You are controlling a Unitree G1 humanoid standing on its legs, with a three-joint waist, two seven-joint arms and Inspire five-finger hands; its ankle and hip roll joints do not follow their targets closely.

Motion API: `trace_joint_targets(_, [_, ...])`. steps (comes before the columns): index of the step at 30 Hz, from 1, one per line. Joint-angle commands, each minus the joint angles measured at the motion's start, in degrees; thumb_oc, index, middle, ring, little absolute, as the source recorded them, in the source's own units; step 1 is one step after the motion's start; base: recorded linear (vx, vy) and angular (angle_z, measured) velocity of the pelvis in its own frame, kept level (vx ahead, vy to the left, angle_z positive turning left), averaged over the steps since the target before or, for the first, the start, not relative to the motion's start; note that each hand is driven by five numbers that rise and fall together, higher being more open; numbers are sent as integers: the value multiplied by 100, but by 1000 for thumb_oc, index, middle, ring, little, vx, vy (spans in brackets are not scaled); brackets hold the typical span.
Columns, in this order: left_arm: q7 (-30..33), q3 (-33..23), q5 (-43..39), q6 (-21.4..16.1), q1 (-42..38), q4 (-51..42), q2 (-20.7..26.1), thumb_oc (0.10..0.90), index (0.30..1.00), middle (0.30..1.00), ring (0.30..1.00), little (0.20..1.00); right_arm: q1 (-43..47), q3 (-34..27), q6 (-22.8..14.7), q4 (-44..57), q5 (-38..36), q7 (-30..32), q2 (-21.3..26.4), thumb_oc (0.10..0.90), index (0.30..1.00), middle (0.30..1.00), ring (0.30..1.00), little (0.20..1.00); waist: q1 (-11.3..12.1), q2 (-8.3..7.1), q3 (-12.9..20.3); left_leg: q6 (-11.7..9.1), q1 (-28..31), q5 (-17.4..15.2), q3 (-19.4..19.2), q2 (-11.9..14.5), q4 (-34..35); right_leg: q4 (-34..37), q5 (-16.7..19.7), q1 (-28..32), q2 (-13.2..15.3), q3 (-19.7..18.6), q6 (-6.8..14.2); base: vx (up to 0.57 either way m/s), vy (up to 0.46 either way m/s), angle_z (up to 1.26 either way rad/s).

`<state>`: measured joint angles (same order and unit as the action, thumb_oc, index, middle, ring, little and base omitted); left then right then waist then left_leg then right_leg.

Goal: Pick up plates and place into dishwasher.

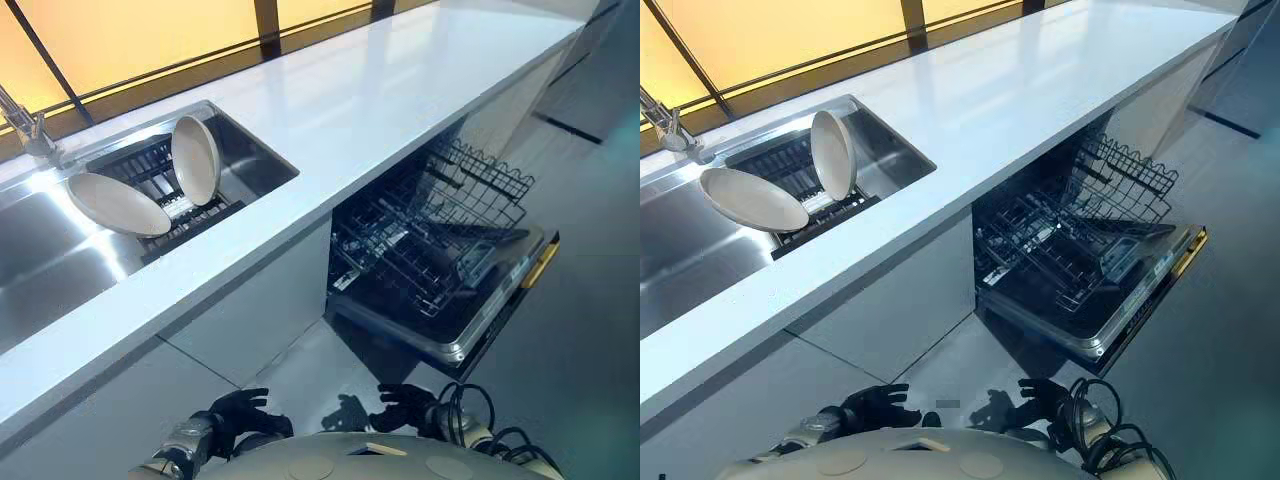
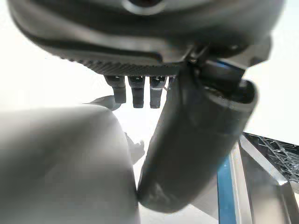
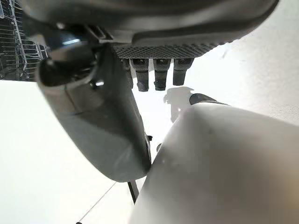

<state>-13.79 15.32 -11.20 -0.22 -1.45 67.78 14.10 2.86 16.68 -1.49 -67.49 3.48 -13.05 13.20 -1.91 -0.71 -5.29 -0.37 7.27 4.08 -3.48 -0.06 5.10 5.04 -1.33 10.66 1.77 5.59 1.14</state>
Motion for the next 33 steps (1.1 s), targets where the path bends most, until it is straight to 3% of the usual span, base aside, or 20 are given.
trace_joint_targets(1, [-16, 68, 176, -70, -166, 243, -174, 800, 900, 900, 900, 900, -7, 280, -61, -11, 200, -61, 47, 800, 900, 900, 900, 900, -2, -1, -38, 147, 61, -709, -78, -368, -209, -408, -27, -449, -134, 65, 233, -279, -173, -60])
trace_joint_targets(8, [-68, 88, 179, -52, -172, 264, -181, 800, 900, 900, 900, 900, -6, 281, -15, -27, 202, -36, 60, 800, 900, 900, 900, 900, -5, -3, -41, 141, 67, -691, -104, -359, -179, -382, -9, -440, -134, 68, 238, 0, 0, 0])
trace_joint_targets(12, [-14, 206, 377, -562, -232, 149, -136, 800, 900, 900, 900, 900, 14, 312, -5, -14, 229, -85, 91, 800, 900, 900, 900, 900, -20, -6, -42, 121, 80, -674, -122, -348, -150, -378, 5, -442, -139, 50, 252, 0, 0, 0])
trace_joint_targets(15, [-102, 365, 23, -883, -377, -360, -54, 800, 900, 900, 900, 900, 31, 381, 75, 148, 213, -148, 177, 800, 900, 900, 900, 900, -41, 14, -77, 103, 74, -650, -145, -330, -127, -395, 18, -465, -145, 33, 272, -28, 8, -2])
trace_joint_targets(21, [-883, 721, -738, -771, -619, -2307, 189, 800, 900, 900, 900, 900, 43, 405, 332, 591, 168, -268, 361, 800, 900, 900, 900, 900, -29, 79, -165, 94, 24, -581, -152, -312, -81, -407, 84, -534, -133, 56, 287, -50, 18, -1])
trace_joint_targets(26, [-1820, 1128, -1338, -501, -804, -4594, 544, 800, 900, 900, 900, 900, -21, 439, 452, 861, 190, -269, 450, 800, 900, 900, 900, 900, -42, 144, -226, 123, 12, -551, -135, -300, -32, -439, 110, -588, -113, 62, 306, -35, 14, -1])
trace_joint_targets(28, [-2037, 1165, -1834, -21, -956, -5765, 600, 800, 900, 900, 900, 900, -69, 452, 422, 879, 214, -223, 427, 800, 900, 900, 900, 900, -53, 159, -235, 150, 25, -561, -118, -309, -10, -430, 119, -580, -104, 56, 327, -15, 1, 1])
trace_joint_targets(29, [-2179, 1185, -2034, 12, -1045, -6099, 582, 800, 900, 900, 900, 900, -83, 458, 405, 862, 214, -198, 406, 800, 900, 900, 900, 900, -56, 161, -236, 162, 31, -576, -111, -312, -10, -421, 121, -571, -98, 59, 334, 0, 0, 0])
trace_joint_targets(33, [-2089, 1239, -3090, 187, -1436, -7134, 476, 800, 900, 900, 900, 900, -96, 513, 294, 712, 150, -120, 315, 800, 900, 900, 900, 900, -69, 149, -200, 181, 56, -638, -73, -316, -10, -386, 125, -530, -84, 50, 360, 1, -18, 1])
